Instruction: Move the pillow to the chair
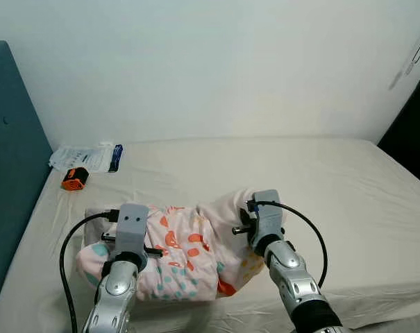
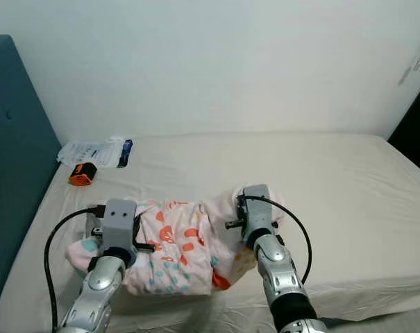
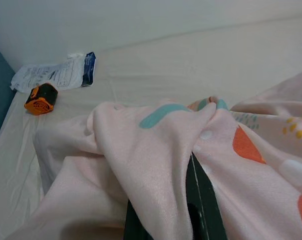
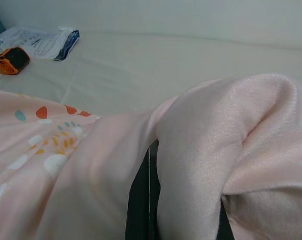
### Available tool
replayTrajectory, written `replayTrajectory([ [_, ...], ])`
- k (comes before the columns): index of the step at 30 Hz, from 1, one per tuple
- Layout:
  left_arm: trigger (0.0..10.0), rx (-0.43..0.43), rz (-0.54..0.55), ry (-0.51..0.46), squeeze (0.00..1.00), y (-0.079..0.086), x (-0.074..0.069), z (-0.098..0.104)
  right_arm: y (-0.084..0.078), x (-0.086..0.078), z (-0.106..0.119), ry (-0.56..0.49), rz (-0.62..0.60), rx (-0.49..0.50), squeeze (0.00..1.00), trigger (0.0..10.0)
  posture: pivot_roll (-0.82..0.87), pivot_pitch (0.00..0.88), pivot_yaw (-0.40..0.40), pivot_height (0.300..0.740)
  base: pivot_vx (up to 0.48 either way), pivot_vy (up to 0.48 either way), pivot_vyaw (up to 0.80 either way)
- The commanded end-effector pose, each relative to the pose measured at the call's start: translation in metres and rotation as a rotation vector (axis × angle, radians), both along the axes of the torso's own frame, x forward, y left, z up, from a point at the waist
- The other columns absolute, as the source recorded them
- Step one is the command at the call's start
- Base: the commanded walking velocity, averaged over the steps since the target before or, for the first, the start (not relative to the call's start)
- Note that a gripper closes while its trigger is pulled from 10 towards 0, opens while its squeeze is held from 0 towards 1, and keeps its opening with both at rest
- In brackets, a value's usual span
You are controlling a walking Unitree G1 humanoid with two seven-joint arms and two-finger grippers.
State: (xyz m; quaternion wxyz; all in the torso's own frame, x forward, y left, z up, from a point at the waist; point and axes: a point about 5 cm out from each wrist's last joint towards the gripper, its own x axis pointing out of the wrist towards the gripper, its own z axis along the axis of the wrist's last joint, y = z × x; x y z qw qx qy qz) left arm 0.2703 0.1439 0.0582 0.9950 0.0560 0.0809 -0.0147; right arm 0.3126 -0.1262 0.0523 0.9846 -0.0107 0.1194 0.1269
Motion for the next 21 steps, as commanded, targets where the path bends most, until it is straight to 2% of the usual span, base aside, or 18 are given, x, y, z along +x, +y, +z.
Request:
replayTrajectory([
  [1,10.0,-0.024,-0.033,-0.053,0.00,-0.0097,0.0047,0.0091,0.0110,0.0065,0.0126,-0.066,0.046,0.012,0.00,10.0,0.04,0.000,-0.108,0.713,0.000,0.000,0.00],
  [5,10.0,-0.027,-0.032,-0.051,0.00,-0.0094,0.0047,0.0086,0.0118,0.0064,0.0126,-0.067,0.051,0.017,0.00,10.0,0.04,0.000,-0.107,0.713,0.000,0.000,-0.31],
  [21,10.0,-0.022,-0.027,-0.049,0.00,-0.0085,0.0041,0.0071,0.0143,0.0064,0.0144,-0.077,0.072,0.015,0.00,10.0,0.04,0.000,-0.108,0.713,0.000,0.000,-0.80],
])
